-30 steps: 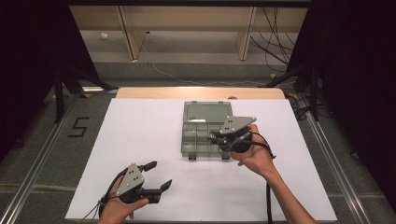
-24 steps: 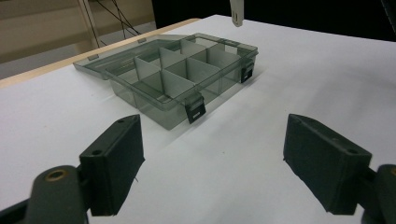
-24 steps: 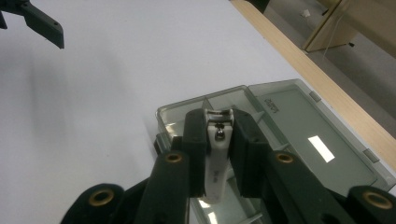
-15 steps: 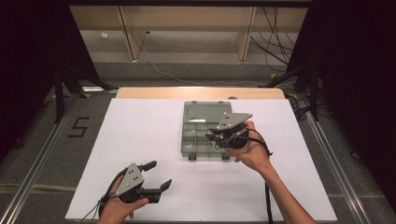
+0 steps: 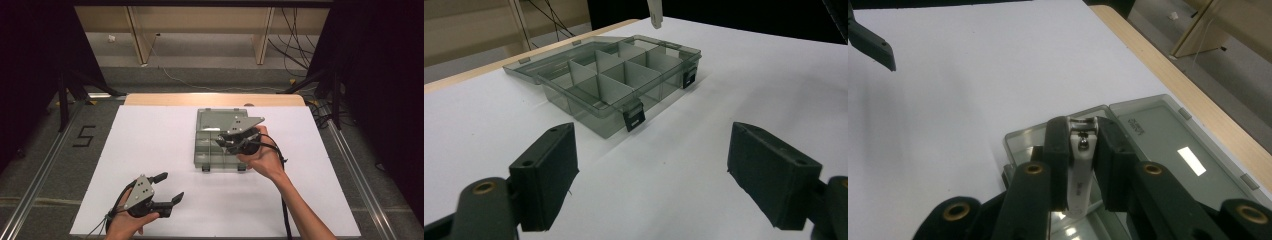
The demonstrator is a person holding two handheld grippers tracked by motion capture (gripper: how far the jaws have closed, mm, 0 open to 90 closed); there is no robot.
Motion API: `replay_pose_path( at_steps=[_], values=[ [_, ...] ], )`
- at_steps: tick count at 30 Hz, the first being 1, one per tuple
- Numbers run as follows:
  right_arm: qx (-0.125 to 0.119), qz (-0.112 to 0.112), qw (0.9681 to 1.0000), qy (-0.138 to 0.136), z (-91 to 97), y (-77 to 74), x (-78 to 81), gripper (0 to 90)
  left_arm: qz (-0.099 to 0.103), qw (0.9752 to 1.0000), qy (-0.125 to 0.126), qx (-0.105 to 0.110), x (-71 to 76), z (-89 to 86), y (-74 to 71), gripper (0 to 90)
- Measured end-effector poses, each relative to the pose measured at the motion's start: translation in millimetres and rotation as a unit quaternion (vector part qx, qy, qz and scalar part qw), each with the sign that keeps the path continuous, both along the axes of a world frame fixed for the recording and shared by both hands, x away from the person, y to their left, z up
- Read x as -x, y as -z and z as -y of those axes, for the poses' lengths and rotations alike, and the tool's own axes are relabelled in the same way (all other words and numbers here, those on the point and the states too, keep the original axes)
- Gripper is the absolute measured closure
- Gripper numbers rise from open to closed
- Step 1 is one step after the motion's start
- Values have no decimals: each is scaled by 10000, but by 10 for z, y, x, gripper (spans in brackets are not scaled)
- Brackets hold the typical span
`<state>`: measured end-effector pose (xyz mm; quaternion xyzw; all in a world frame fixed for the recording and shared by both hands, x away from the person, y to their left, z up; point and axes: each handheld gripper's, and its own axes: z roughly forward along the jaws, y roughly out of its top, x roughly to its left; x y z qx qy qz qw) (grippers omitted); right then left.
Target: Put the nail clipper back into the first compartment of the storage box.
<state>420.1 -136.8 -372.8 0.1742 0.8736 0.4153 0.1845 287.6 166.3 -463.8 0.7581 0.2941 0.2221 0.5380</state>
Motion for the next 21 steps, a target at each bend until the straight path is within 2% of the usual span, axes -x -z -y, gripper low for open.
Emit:
replay_pose_path(
  at_steps=[4, 10, 15, 16, 17, 19, 21],
  values=[
    [-25, 0, 10000, -5, -62, -13, -31, 772, -88, 10000, -2, 36, 9, 5, 3, 198],
    [-32, -11, 10000, -27, -93, -1, -42, 772, -94, 9999, 17, 90, -11, 17, 8, 198],
    [-95, -11, 10000, 14, -72, 13, -88, 772, -107, 9999, 8, 33, -25, 26, 8, 198],
    [-90, -24, 9999, 37, -69, 18, -93, 772, 6, 10000, 52, 5, -46, 24, 6, 198],
    [-100, -11, 9999, 24, -67, 25, -106, 772, -127, 9999, 79, 57, -33, 37, 10, 198],
    [-108, -17, 9999, 30, -71, 36, -127, 772, -13, 10000, 71, -7, -56, 35, 6, 198],
    [-124, -51, 9999, 36, -81, 43, -142, 772, -82, 9999, 75, 40, -48, 45, 10, 198]
  ],
)
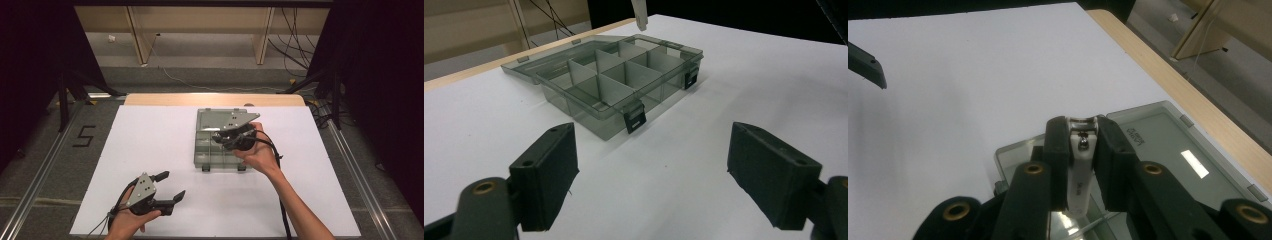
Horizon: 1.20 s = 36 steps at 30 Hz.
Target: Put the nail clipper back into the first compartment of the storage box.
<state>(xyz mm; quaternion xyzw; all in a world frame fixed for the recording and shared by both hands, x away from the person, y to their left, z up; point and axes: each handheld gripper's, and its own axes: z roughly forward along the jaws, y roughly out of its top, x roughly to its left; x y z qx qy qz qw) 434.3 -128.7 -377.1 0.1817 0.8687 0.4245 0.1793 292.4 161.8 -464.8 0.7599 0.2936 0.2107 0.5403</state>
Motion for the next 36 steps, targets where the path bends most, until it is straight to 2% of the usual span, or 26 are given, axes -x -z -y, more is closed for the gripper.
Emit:
replay_pose_path(
  at_steps=[15, 23, 26, 36],
  values=[
    [-41, -1, 10000, -29, -67, 3, -101, 772, -20, 10000, -6, -30, -10, -9, 8, 198],
    [-32, -34, 10000, -20, -112, 29, -142, 772, -18, 10000, -53, 40, -1, -27, 4, 198],
    [-25, -25, 10000, -1, -120, 41, -155, 772, -17, 10000, -35, -13, -5, -25, 5, 198],
    [-26, -30, 10000, 67, -149, 58, -233, 772, -15, 10000, -37, 1, 0, -27, 4, 198]
  ],
)
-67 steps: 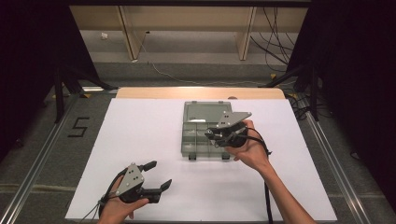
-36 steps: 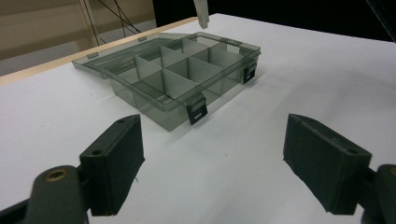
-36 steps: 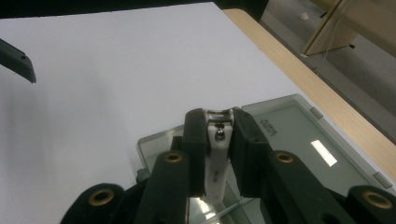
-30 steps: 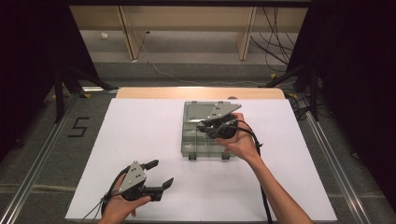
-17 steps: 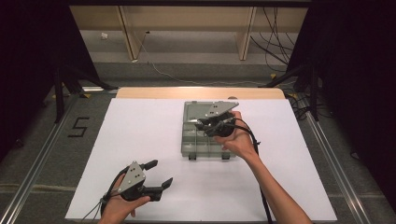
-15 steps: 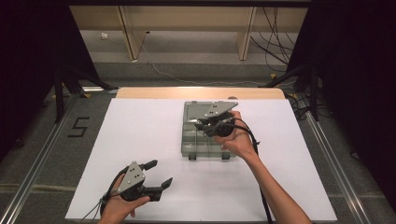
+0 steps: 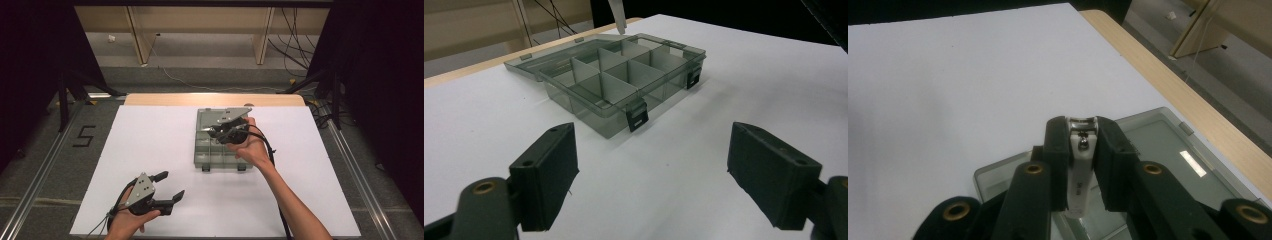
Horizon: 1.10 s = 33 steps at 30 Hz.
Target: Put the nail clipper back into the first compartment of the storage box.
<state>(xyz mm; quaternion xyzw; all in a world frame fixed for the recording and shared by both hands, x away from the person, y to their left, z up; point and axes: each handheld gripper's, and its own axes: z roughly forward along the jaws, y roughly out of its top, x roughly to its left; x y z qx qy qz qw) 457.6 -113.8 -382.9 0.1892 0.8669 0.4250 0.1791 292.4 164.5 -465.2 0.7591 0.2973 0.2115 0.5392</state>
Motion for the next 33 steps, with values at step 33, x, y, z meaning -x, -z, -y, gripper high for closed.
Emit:
replay_pose_path(
  at_steps=[33],
  values=[
    [337, -299, 9987, 241, -453, 264, -313, 772, 81, 10000, 30, 36, 44, -16, -33, 198]
  ],
)
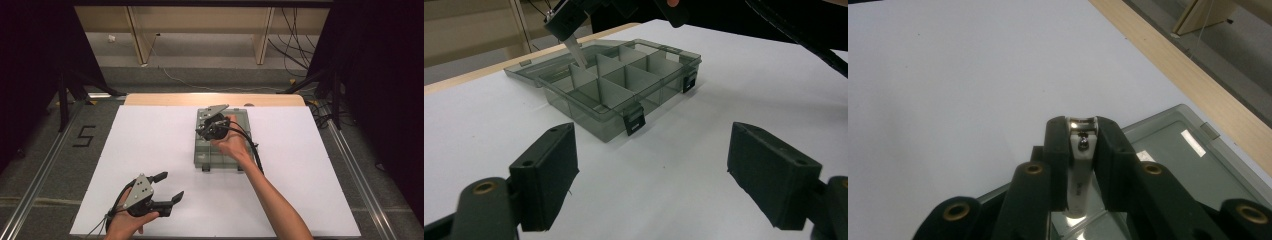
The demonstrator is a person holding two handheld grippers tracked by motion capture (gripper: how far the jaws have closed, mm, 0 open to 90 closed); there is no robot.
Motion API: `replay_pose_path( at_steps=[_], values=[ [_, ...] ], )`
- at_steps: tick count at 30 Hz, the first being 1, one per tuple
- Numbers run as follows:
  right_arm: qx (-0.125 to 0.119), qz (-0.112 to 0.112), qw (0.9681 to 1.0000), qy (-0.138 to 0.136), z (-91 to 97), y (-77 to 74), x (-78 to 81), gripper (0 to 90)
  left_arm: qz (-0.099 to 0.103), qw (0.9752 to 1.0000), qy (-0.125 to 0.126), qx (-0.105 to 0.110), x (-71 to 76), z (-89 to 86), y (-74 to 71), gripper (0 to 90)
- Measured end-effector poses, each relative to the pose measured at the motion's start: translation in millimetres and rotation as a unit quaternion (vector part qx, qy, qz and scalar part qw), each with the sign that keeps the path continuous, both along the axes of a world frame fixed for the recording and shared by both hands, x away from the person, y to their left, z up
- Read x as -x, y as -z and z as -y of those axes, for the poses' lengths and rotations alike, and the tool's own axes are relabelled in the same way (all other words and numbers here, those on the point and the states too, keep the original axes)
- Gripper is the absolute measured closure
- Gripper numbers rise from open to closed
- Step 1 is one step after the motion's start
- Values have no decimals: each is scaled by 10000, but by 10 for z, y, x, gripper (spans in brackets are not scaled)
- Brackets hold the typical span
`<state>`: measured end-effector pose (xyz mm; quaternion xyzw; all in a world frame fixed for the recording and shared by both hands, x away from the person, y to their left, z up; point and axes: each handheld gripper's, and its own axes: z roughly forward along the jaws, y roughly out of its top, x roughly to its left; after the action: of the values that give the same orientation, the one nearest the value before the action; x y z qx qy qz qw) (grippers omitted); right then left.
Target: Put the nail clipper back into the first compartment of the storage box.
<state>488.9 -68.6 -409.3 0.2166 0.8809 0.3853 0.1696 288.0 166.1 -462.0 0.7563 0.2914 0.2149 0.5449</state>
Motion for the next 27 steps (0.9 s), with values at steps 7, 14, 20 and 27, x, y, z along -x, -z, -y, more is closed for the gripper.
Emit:
replay_pose_path(
  at_steps=[7, 14, 20, 27],
  values=[
    [16, -56, 10000, 63, -30, 72, -28, 772, -5, 10000, -1, 9, 1, 1, 0, 198],
    [133, -142, 9998, 101, -68, 149, -52, 772, 2, 10000, -7, 20, 5, 2, -2, 198],
    [235, -310, 9992, 112, -65, 185, -67, 772, 7, 10000, -4, 19, 5, 1, -3, 198],
    [307, -455, 9983, 219, -74, 251, -83, 772, 2, 10000, -5, 21, 6, 2, -2, 198]
  ],
)
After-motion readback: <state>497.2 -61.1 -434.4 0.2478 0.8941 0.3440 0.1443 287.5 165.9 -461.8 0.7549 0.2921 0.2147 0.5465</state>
